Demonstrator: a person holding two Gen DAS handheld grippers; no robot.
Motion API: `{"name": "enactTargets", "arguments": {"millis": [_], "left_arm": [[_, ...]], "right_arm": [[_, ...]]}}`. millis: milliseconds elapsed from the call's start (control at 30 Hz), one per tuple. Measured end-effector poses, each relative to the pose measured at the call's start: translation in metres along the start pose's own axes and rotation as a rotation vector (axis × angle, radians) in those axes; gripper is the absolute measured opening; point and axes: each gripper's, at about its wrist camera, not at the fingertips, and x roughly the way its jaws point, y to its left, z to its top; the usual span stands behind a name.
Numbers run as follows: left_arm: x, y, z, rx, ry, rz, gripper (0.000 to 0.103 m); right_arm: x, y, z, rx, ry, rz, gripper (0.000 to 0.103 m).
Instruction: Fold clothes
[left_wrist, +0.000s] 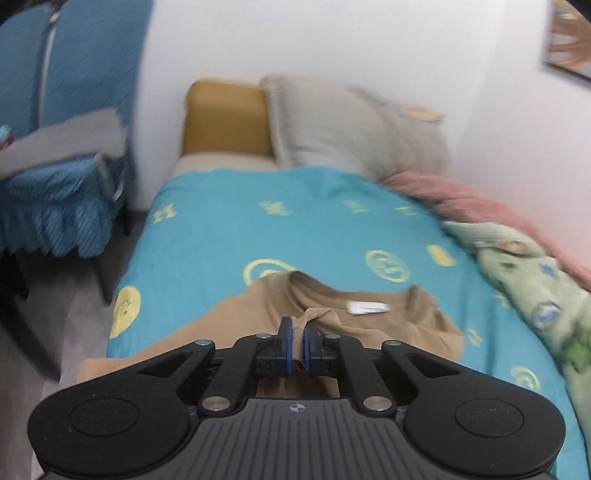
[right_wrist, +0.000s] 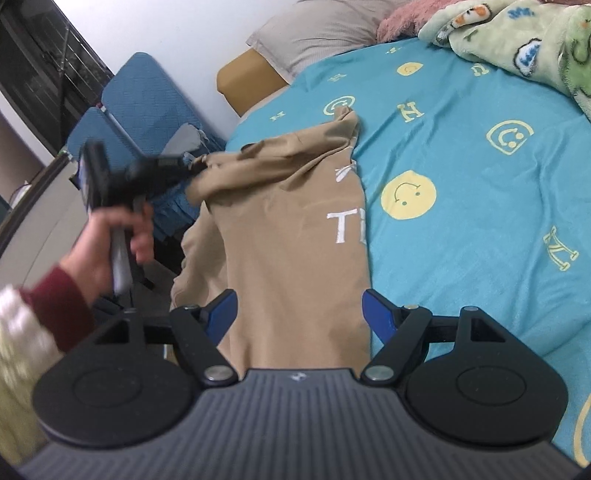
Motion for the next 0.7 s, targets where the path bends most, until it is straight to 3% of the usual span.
{"name": "enactTargets", "arguments": {"millis": [67,167,300,367,433,500,567,700], "left_arm": [[0.026,-0.004,0.003,-0.006,0.062,0.103,0.007],[0.042,-0.005,-0.005,0.005,0.049,0.147,0.011],[0.031,-0.011,-0.028,0.028,-0.023,0.153,0.04],[0.009,-0.017,-0.041,0.027,-0.051,0.112,0.049],[-0.015,-0.021,-0.055,0.011,-0.073,0.077,0.067],[-0.043,-0.015,-0.072,-0.053,-0.095,0.05,0.077],[-0.067,0.002,-0.09,-0.142,-0.101,0.025,0.078],[-0.094,0.063,-0.12,-0.38,-0.093,0.05,0.081]], "right_arm": [[0.002,-0.001,0.0,-0.012,-0.006,-0.018,0.076],[0.005,-0.002,0.002,-0.035,-0.021,-0.045,0.076],[0.005,-0.002,0.004,-0.067,-0.048,-0.057,0.076],[0.003,-0.002,0.004,-0.078,-0.061,-0.056,0.076],[-0.001,-0.001,0.004,-0.089,-0.071,-0.053,0.076],[-0.005,0.001,0.002,-0.099,-0.077,-0.05,0.076],[-0.009,0.004,-0.002,-0.108,-0.079,-0.05,0.076],[-0.015,0.007,-0.008,-0.121,-0.075,-0.051,0.076]]}}
